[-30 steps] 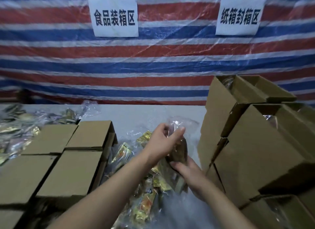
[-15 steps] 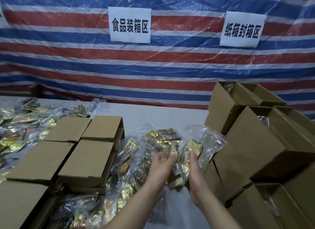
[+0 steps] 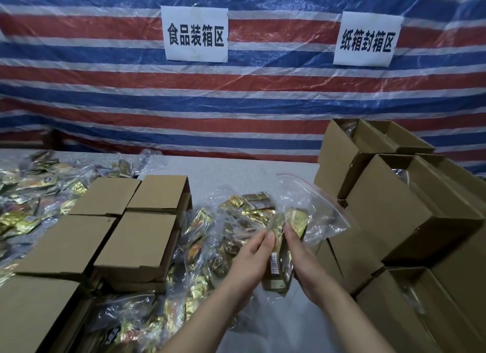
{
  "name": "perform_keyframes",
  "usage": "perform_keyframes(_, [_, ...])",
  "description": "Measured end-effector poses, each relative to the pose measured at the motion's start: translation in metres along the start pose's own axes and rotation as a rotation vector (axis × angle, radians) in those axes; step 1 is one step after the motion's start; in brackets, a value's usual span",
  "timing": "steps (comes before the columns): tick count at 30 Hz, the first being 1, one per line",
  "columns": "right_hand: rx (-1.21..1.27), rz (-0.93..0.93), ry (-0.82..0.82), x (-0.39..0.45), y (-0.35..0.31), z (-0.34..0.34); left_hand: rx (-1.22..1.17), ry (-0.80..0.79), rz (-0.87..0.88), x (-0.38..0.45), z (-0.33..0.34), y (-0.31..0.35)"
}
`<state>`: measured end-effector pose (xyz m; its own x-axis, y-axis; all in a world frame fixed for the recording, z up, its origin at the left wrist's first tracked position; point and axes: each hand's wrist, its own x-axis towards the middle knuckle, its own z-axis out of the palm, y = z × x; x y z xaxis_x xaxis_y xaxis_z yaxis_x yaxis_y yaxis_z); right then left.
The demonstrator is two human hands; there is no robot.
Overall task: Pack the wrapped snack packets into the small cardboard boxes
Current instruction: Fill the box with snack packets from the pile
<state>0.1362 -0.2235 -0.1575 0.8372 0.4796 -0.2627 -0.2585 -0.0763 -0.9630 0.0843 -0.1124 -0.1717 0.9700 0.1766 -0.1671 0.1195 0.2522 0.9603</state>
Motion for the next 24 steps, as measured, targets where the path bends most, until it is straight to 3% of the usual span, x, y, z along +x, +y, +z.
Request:
perform_keyframes(3, [0.102, 0.028, -0.040, -0.002, 0.006, 0.001, 0.193, 0.063, 0.076, -0.004, 0.000, -0.006])
perform_keyframes(6, [0.221, 0.017, -0.098, -0.011, 0.018, -0.002, 0.209, 0.025, 0.140, -0.008, -0.003, -0.009])
perform_keyframes(11, [0.119, 0.078, -0.086, -0.029, 0.031, -0.016, 0.181, -0.126, 0.036, -0.014, -0.020, -0.006])
perform_keyframes(14, [-0.048, 0.118, -0.021, -0.040, 0.045, -0.024, 0.201, -0.032, -0.011, -0.015, -0.032, -0.004])
perform_keyframes(16, [-0.173, 0.127, -0.025, -0.052, 0.054, -0.029, 0.388, -0.011, 0.004, -0.021, -0.045, -0.016])
perform_keyframes(19, [-0.436, 0.097, -0.165, -0.068, 0.070, -0.038, 0.665, -0.090, -0.097, -0.040, -0.064, -0.060])
perform_keyframes(22, [-0.641, 0.085, -0.324, -0.077, 0.097, -0.037, 0.772, -0.179, -0.256, -0.067, -0.081, -0.121])
perform_keyframes(24, [-0.665, 0.118, -0.389, -0.080, 0.116, -0.031, 0.797, -0.142, -0.267, -0.083, -0.087, -0.155])
